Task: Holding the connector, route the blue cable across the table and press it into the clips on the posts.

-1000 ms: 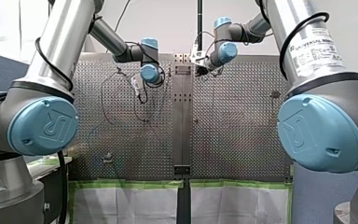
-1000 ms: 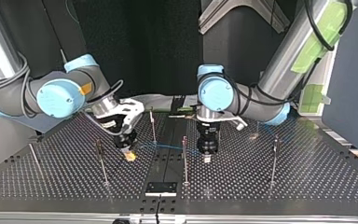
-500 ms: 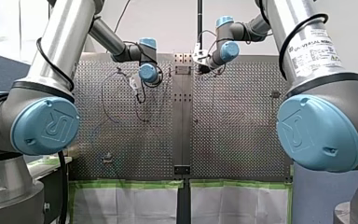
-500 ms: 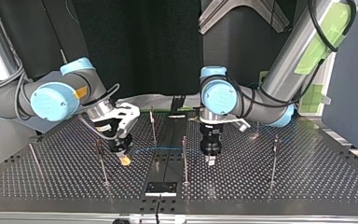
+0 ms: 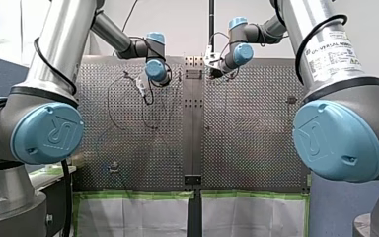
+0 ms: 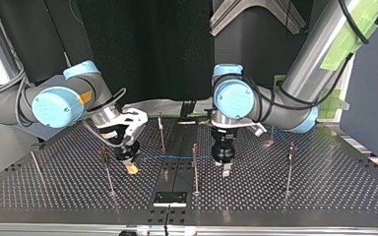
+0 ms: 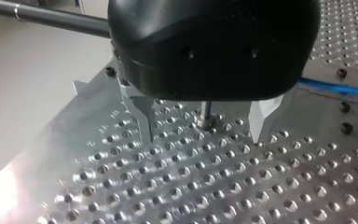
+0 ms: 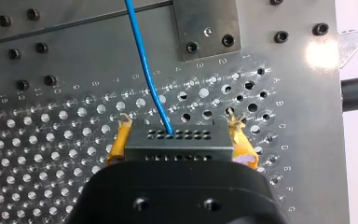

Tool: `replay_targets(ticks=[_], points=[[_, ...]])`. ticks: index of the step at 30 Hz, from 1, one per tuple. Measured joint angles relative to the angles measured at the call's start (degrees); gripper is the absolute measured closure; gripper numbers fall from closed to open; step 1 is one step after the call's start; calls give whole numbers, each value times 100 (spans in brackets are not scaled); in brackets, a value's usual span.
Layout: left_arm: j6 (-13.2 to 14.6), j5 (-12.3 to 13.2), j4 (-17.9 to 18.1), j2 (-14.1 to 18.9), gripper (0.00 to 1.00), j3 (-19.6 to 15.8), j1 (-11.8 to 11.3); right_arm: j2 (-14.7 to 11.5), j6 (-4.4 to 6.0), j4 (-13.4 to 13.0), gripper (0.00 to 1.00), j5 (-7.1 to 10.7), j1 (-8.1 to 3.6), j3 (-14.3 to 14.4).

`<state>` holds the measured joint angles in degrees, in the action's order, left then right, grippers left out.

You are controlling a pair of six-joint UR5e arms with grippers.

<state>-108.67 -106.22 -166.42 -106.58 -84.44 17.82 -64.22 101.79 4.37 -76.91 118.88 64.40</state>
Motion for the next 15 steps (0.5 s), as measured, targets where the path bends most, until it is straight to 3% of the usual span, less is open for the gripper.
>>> replay_targets(ticks=[15], points=[[40,240,-668,624,0,-464,242,0,0,21,100,-6,0,1]])
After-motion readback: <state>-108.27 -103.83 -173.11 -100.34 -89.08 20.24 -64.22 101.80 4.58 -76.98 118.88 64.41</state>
